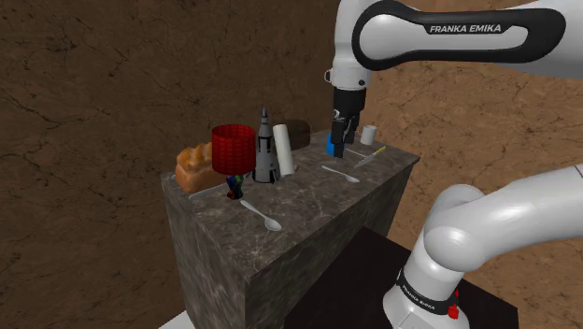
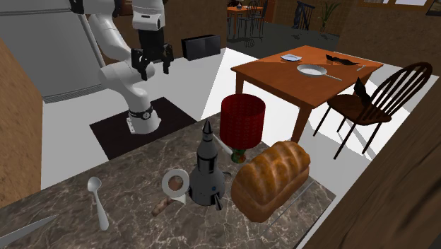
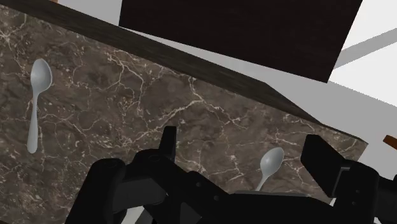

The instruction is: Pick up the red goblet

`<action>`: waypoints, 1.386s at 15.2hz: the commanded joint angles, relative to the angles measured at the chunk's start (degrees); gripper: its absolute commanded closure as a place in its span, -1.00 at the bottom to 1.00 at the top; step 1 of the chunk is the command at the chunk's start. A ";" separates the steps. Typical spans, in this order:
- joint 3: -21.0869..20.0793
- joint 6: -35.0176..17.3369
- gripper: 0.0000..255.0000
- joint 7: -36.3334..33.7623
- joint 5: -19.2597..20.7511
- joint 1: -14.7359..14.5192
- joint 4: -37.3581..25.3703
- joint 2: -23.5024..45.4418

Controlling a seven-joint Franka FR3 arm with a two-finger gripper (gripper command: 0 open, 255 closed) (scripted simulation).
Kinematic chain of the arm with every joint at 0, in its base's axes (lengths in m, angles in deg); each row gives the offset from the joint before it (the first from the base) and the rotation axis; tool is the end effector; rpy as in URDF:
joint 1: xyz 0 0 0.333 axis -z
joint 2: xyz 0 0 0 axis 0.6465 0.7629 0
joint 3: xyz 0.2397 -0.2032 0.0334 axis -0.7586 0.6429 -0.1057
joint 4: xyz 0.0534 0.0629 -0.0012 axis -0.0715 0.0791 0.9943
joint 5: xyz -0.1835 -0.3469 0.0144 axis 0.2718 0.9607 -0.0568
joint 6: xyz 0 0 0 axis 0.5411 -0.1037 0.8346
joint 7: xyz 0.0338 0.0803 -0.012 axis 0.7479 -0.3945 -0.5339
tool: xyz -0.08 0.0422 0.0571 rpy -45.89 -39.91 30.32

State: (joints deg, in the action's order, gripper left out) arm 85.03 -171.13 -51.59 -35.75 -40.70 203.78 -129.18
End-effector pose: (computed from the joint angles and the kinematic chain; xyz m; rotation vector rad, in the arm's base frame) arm 0.3019 0.0243 0.5622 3.0307 0.2739 -0.1058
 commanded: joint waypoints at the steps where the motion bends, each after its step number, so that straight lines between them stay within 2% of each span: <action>1: 0.00 0.00 -1.00 0.00 0.00 0.00 0.00 0.00; 11: -4.69 -8.32 -1.00 -6.50 -3.68 -0.77 -13.65 20.60; 21: -8.37 -10.57 -1.00 -12.78 -3.35 -1.69 -34.05 41.64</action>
State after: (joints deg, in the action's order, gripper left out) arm 76.98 -181.65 -63.71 -39.31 -42.26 172.24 -89.95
